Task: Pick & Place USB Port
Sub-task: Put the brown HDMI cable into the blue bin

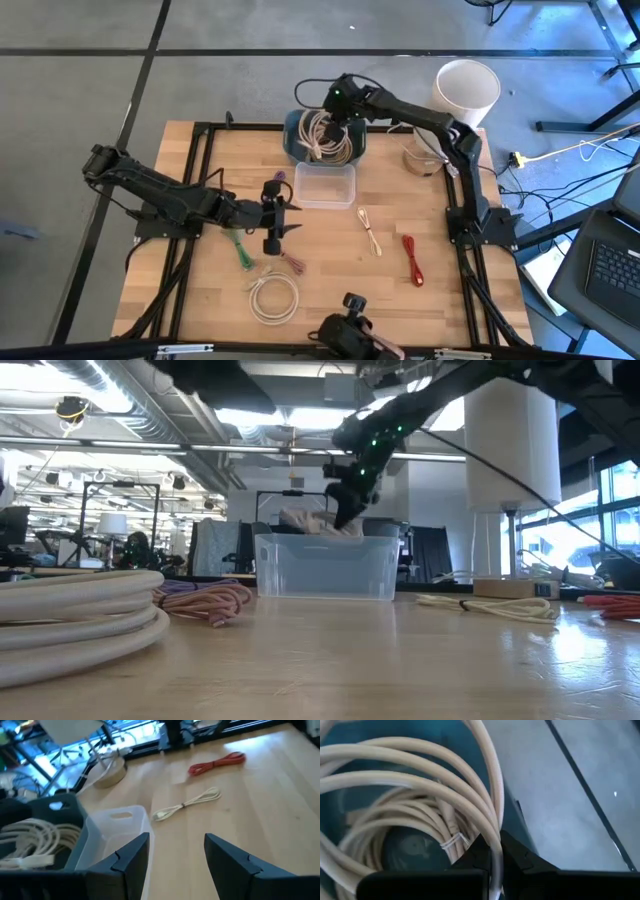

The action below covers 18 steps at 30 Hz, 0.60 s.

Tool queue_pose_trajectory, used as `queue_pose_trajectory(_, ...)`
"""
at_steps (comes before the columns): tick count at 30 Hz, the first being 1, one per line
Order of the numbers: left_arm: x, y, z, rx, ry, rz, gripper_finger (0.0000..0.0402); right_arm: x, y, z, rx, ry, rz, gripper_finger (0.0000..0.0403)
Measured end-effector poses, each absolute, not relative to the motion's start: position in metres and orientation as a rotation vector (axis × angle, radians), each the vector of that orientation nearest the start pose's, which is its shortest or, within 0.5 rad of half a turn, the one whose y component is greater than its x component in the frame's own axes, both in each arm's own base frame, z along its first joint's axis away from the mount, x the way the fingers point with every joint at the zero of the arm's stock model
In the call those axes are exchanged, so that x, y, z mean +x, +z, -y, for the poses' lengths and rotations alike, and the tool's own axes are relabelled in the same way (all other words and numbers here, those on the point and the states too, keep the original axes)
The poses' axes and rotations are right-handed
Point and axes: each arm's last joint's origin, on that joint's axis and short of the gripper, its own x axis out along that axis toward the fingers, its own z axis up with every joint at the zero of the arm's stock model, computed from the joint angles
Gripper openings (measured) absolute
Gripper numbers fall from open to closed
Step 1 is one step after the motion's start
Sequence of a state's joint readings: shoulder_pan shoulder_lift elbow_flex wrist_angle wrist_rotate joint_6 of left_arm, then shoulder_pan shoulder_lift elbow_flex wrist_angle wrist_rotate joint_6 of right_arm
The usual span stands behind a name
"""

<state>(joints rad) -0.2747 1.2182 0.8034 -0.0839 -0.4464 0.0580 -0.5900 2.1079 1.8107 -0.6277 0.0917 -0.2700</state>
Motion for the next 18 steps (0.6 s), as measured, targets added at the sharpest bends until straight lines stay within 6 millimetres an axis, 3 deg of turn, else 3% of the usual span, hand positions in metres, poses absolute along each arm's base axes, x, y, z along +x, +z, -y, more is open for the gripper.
queue_pose_trajectory(9,0.254,0.253,0.046,0.185,0.163,-0.501,0.0184,0.392,0.207,0.269,-0.034,-0.554,-1.063,0.0015)
queue_pose_trajectory(18,0.254,0.253,0.046,0.173,0.144,-0.502,0.0184,0.392,0.204,0.269,-0.039,-0.585,-1.084,0.0015)
